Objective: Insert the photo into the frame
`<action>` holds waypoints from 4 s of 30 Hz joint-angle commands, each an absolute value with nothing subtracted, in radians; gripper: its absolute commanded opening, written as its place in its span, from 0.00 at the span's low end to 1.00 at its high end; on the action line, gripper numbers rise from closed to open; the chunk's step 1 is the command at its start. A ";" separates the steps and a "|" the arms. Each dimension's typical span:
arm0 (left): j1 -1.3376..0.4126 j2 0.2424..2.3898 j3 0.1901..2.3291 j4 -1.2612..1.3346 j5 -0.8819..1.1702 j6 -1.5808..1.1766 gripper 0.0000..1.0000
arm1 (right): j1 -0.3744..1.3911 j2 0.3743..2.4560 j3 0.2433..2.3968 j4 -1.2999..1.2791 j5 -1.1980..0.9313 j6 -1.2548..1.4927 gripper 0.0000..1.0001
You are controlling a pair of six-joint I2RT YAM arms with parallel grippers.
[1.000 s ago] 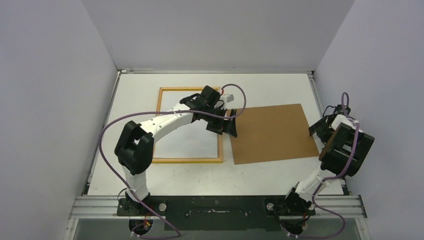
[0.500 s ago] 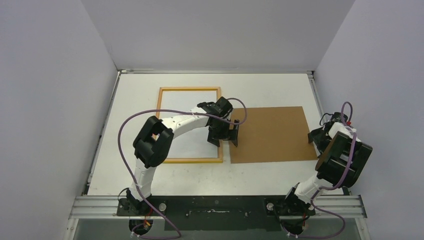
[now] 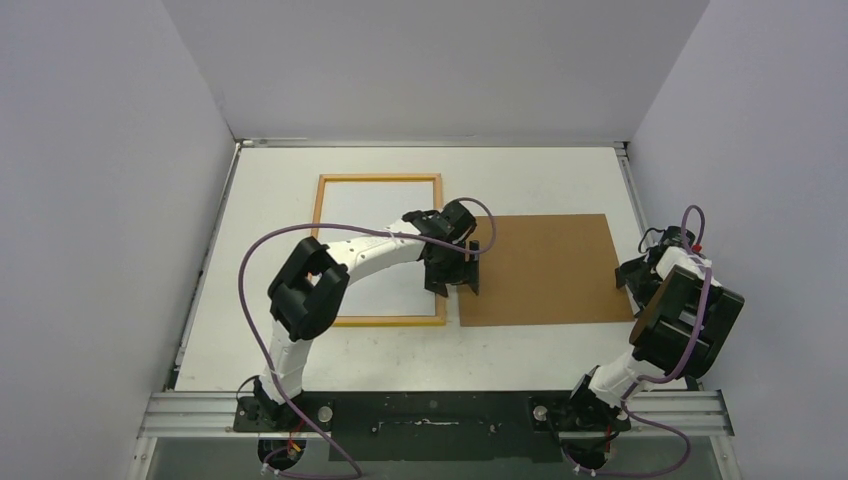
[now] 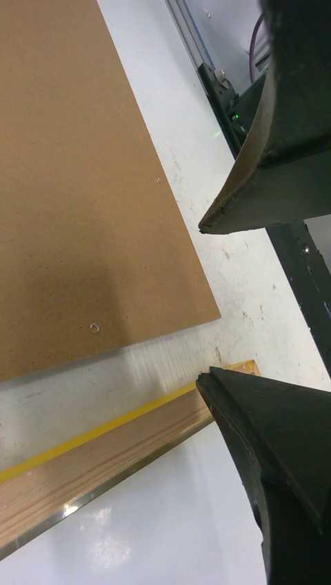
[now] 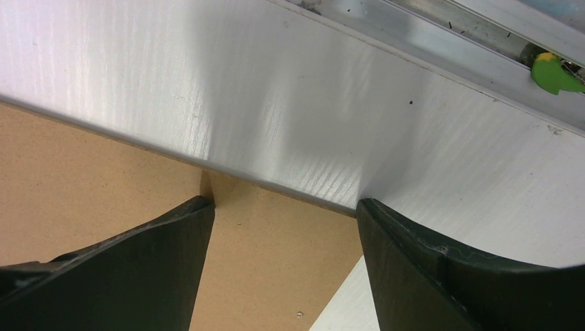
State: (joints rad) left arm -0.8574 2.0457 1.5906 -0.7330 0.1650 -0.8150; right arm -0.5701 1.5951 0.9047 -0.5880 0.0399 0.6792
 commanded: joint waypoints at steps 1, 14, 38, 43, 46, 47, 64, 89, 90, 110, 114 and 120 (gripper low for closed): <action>-0.873 2.049 1.622 -0.713 0.180 -0.893 0.69 | -0.577 1.573 0.902 -0.604 0.055 0.681 0.76; -0.914 2.203 1.767 -0.892 -0.022 -1.017 0.75 | -0.577 1.593 0.887 -0.594 0.048 0.660 0.76; -0.892 2.170 1.749 -0.632 0.277 -0.973 0.64 | -0.554 1.525 0.797 -0.559 -0.109 0.685 0.77; -0.884 2.168 1.801 -0.619 0.342 -0.943 0.63 | -0.543 1.472 0.792 -0.579 -0.140 0.700 0.76; -0.882 2.168 1.824 -0.612 0.392 -0.940 0.63 | -0.539 1.430 0.797 -0.599 -0.140 0.711 0.76; -0.882 2.166 1.827 -0.611 0.397 -0.940 0.62 | -0.534 1.417 0.797 -0.604 -0.137 0.713 0.76; -0.860 2.032 1.789 -0.684 0.325 -0.889 0.61 | -0.502 1.260 0.706 -0.671 -0.123 0.703 0.75; -0.567 1.750 1.427 -0.694 0.248 -0.714 0.60 | -0.206 1.141 0.529 -0.522 -0.160 0.868 0.74; -0.559 1.751 1.421 -0.696 0.239 -0.707 0.60 | -0.206 1.136 0.527 -0.527 -0.158 0.863 0.74; -0.516 1.842 1.284 -0.590 0.370 -0.609 0.67 | -0.206 1.036 0.581 -0.670 -0.051 0.652 0.75; -0.507 1.845 1.259 -0.590 0.360 -0.614 0.66 | -0.206 1.041 0.574 -0.663 -0.055 0.652 0.75; -0.506 1.869 1.237 -0.549 0.428 -0.631 0.64 | -0.206 1.059 0.574 -0.653 -0.057 0.646 0.75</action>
